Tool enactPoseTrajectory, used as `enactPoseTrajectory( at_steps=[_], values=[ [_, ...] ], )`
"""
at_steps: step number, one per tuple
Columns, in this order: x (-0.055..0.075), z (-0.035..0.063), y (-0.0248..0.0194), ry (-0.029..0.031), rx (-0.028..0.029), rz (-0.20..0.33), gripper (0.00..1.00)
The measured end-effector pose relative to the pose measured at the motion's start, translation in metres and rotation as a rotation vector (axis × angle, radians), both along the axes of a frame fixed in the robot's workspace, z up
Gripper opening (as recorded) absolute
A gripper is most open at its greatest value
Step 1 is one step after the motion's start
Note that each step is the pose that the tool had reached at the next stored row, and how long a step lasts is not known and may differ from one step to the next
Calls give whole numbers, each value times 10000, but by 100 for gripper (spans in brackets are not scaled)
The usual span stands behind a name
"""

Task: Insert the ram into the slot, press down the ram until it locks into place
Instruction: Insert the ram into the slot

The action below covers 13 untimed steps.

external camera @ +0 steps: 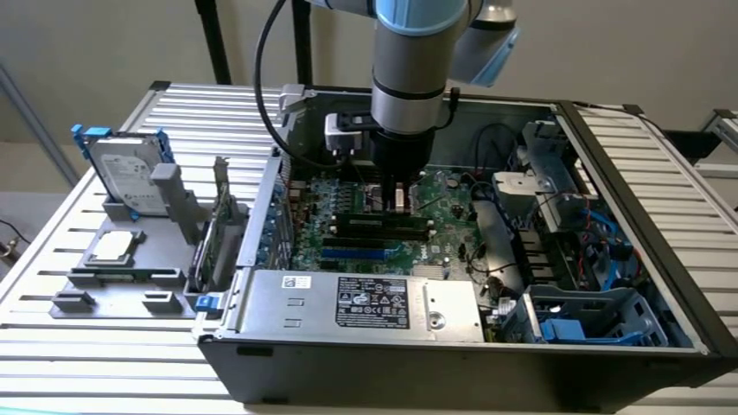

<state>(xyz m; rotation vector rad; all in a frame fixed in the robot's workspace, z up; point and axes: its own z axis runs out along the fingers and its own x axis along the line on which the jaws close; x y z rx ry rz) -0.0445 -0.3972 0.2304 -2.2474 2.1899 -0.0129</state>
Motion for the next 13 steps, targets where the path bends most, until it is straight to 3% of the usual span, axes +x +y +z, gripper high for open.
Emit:
enactPoseTrajectory(
  at_steps=[13],
  values=[
    [38,-13,0,1,-13,46,14]
  ],
)
